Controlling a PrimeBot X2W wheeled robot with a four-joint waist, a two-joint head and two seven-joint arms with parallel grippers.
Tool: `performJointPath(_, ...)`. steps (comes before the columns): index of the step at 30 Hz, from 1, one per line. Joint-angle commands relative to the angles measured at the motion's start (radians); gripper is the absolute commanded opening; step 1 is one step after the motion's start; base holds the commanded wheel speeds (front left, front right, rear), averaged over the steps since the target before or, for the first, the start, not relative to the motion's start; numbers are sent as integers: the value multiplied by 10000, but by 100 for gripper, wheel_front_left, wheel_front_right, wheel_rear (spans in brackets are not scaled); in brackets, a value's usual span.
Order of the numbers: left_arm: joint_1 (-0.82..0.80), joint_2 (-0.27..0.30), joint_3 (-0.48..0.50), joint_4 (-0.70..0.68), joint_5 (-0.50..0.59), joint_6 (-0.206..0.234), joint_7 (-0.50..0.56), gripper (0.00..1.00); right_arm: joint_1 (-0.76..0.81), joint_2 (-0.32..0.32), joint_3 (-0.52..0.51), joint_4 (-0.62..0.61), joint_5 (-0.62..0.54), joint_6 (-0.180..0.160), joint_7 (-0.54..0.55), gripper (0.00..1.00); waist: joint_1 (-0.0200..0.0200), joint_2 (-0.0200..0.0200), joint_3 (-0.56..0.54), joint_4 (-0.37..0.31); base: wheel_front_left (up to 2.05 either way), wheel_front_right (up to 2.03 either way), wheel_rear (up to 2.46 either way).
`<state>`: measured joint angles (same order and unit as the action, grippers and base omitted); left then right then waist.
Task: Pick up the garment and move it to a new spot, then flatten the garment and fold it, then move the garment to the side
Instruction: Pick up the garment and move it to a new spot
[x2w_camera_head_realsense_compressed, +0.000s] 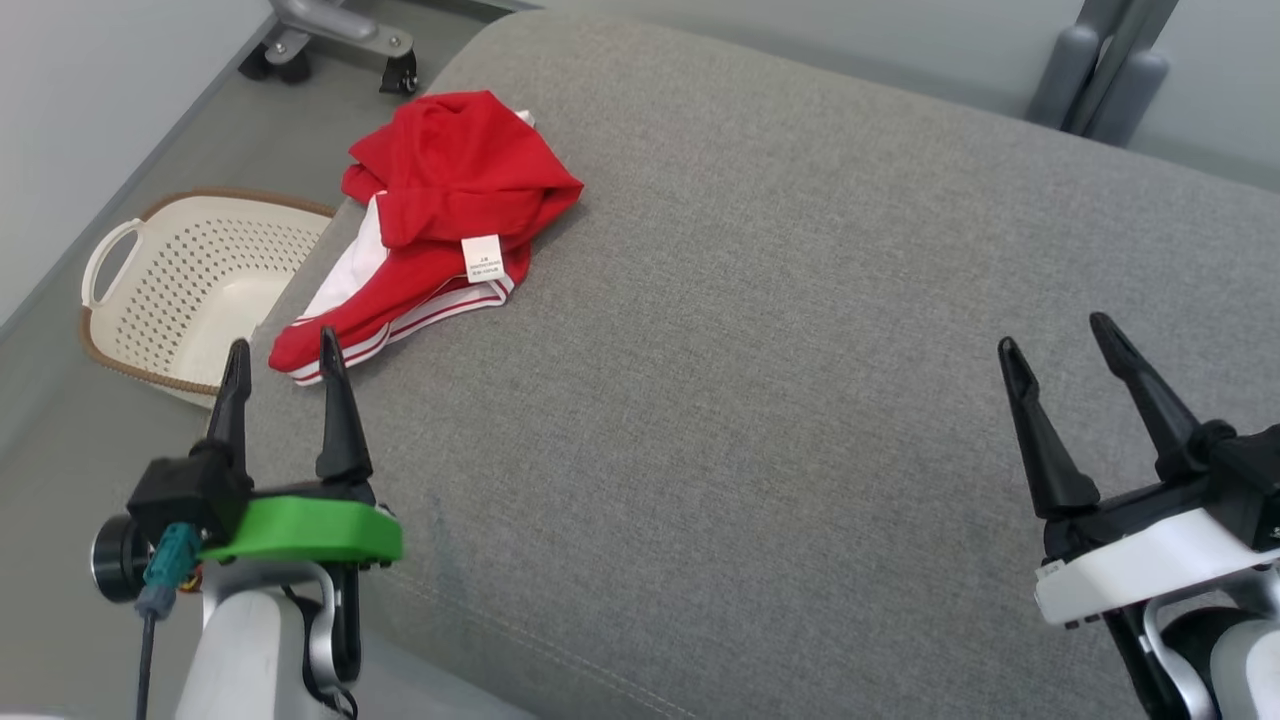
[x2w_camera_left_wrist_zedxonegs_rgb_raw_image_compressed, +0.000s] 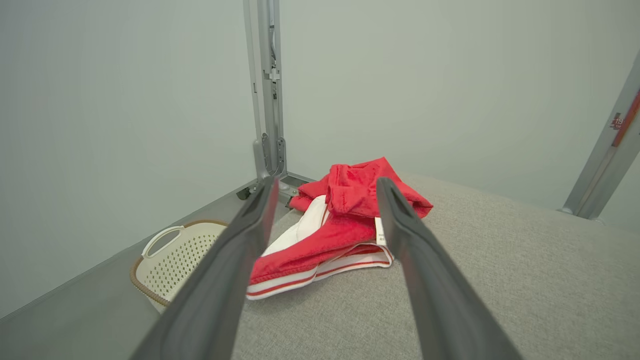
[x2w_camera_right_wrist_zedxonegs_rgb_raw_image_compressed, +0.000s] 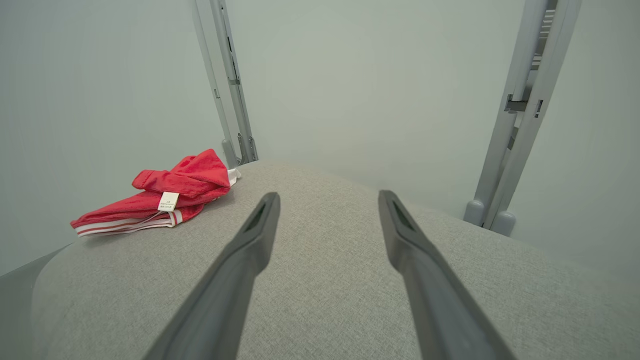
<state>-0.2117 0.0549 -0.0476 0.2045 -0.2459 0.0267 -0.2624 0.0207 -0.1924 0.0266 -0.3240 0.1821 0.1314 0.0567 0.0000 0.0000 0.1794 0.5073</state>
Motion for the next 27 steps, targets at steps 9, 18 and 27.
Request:
performJointPath(9,-2947,-39,-236,3250,-1027,-253,-16,100,-1013,-801,-196,-953,54,-16,581,100,0,0,3134,-1192,0,0,0)
performJointPath(18,-5326,91,155,7451,-1678,-775,-18,100,-1452,-977,-310,-1045,138,-16,413,100,0,0,4046,-2009,0,0,0)
performJointPath(27,-6194,410,684,9198,-1955,-1034,63,40,-1548,-1027,-470,-996,171,-16,280,100,0,0,4245,-2219,0,0,0)
